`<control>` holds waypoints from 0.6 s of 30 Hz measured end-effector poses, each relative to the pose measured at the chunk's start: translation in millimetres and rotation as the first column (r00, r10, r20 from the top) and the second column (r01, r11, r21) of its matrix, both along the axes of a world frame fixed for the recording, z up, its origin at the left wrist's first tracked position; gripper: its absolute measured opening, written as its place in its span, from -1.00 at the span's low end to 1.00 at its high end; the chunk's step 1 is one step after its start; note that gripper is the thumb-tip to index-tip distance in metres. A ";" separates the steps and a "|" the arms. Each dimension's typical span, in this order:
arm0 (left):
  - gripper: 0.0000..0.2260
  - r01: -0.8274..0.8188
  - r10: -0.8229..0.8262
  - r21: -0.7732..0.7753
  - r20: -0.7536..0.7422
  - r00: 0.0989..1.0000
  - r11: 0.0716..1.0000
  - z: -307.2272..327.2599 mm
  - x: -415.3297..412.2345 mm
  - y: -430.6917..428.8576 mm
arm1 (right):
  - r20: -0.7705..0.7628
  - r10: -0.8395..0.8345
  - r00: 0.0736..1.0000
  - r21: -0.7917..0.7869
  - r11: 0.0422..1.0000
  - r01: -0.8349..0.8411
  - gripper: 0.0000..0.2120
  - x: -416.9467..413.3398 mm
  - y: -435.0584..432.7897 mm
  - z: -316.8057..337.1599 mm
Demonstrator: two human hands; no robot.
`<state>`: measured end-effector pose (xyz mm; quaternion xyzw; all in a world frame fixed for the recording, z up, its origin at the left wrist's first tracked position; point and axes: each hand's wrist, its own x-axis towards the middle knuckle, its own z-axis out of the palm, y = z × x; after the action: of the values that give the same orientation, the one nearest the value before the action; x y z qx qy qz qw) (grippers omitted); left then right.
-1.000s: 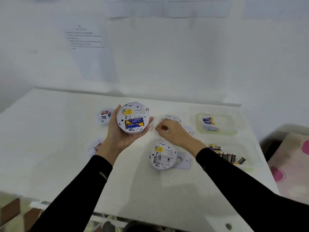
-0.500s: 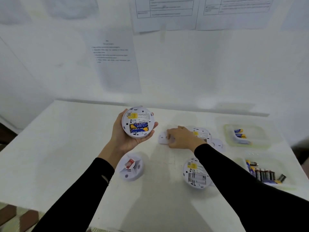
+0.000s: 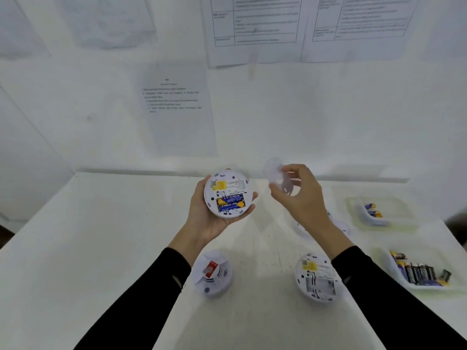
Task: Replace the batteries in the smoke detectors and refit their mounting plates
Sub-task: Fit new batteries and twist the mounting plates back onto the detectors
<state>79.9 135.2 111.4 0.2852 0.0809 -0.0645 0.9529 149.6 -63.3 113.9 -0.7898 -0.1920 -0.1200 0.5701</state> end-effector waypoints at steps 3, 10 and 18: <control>-0.62 -0.081 0.081 -0.045 0.009 0.997 0.996 2.2 4.5 -7.6 | 0.059 0.094 0.994 0.035 0.995 -0.096 -0.59 -30.5 17.0 19.3; -0.54 -0.162 0.162 -0.005 0.009 0.987 0.987 4.6 14.9 -20.8 | 0.140 0.065 0.988 -0.006 0.998 -0.065 -0.54 -59.2 49.1 8.7; -0.58 -0.189 0.187 0.076 0.032 0.982 0.979 8.7 15.0 -31.8 | 0.200 0.028 0.979 -0.047 0.999 -0.019 -0.58 -57.1 52.0 11.5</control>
<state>94.9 103.4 120.1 0.3145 0.0982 0.0324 0.9436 92.5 -11.3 125.5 -0.7838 -0.2605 -0.1878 0.5315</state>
